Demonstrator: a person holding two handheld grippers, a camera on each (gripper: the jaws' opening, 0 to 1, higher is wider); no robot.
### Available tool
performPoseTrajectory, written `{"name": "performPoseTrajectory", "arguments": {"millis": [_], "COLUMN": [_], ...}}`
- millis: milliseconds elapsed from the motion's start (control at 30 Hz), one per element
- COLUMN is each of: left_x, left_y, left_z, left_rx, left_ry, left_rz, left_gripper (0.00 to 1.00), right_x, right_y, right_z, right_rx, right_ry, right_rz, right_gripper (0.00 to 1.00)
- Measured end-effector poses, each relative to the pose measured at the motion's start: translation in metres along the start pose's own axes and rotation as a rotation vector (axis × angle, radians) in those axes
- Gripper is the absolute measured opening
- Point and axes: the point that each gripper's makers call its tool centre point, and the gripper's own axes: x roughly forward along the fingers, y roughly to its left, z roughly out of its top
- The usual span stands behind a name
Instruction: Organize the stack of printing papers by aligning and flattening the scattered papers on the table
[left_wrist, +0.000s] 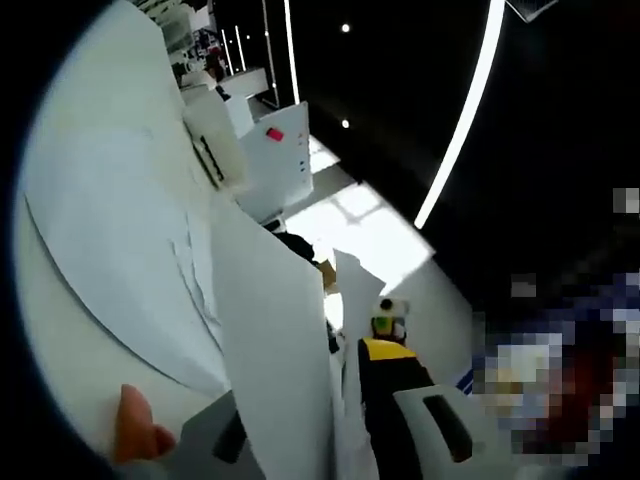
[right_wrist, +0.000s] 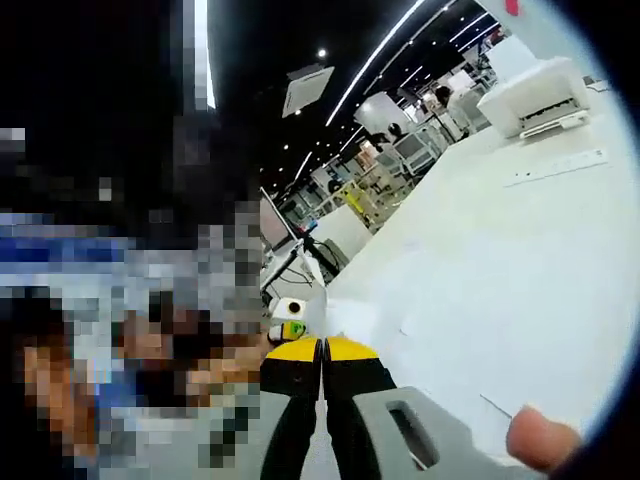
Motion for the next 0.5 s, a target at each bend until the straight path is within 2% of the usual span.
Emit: {"name": "performPoseTrajectory", "arguments": {"millis": [100,233,500], "left_x": [-0.002,-0.003,-0.005], "left_y": [0.005,0.004,0.003], "left_z": [0.009,0.011,0.018], "left_rx": [0.001,0.005,0.018], "left_ry": [-0.016,-0.037,-0.079], "left_rz": [0.005,0.005,-0.003], "left_gripper": [0.13,0.13,0.12], "right_x": [0.005,0.007,0.013], "right_y": [-0.006,-0.009,0.004], "right_z": [-0.002,0.001,-0.008], "right_rx": [0.044,0.119,0.127], "right_ry": [-0.003,-0.010,-0.013], "right_rz": [0.004,0.026,0.042], "right_gripper": [0.00,0.00,0.00]}}
